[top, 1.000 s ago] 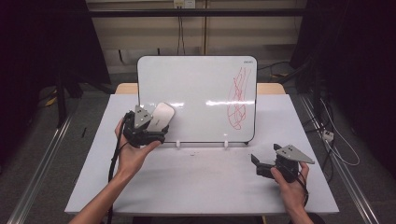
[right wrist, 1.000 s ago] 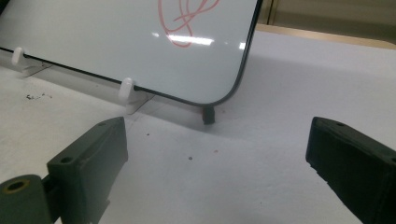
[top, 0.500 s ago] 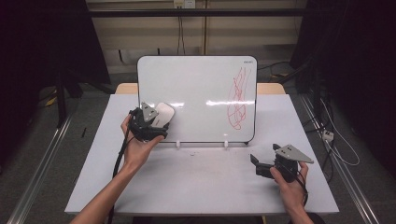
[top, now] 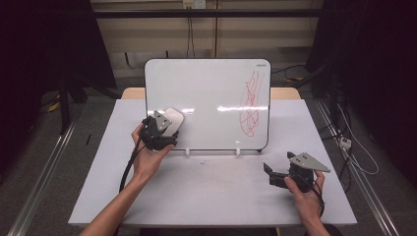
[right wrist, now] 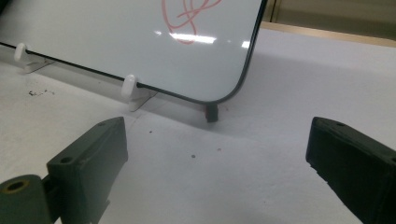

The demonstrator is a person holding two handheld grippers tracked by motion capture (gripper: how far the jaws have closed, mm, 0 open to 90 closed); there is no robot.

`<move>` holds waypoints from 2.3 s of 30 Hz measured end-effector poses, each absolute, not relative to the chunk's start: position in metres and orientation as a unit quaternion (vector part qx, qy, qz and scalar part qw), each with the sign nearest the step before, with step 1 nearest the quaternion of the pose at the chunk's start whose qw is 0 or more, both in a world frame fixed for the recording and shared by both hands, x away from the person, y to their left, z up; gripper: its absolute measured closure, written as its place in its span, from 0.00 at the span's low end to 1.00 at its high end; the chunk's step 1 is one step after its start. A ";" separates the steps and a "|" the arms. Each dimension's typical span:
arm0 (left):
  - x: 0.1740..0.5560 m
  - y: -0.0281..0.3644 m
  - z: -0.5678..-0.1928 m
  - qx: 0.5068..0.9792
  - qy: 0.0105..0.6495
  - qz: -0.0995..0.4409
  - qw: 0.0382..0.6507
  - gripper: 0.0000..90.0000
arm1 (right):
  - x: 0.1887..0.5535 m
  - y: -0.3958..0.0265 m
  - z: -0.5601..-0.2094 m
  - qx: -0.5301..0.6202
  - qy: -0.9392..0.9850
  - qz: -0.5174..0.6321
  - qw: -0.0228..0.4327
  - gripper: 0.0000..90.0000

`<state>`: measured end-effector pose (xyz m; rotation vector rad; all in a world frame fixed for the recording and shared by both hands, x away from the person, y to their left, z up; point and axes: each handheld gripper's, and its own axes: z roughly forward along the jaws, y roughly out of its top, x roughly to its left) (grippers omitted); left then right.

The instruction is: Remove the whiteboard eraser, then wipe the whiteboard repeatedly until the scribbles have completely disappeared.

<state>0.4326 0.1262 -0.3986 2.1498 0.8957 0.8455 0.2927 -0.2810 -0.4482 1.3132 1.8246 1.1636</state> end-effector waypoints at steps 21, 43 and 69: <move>0.436 0.134 -0.393 0.830 0.335 0.289 0.340 0.34 | 0.296 -0.281 -0.449 0.503 0.685 0.435 0.297 0.06; 0.425 0.137 -0.383 0.811 0.336 0.265 0.400 0.34 | 0.293 -0.282 -0.449 0.496 0.688 0.438 0.298 0.06; 0.414 0.112 -0.370 0.803 0.307 0.250 0.446 0.34 | 0.294 -0.284 -0.449 0.508 0.681 0.433 0.300 0.06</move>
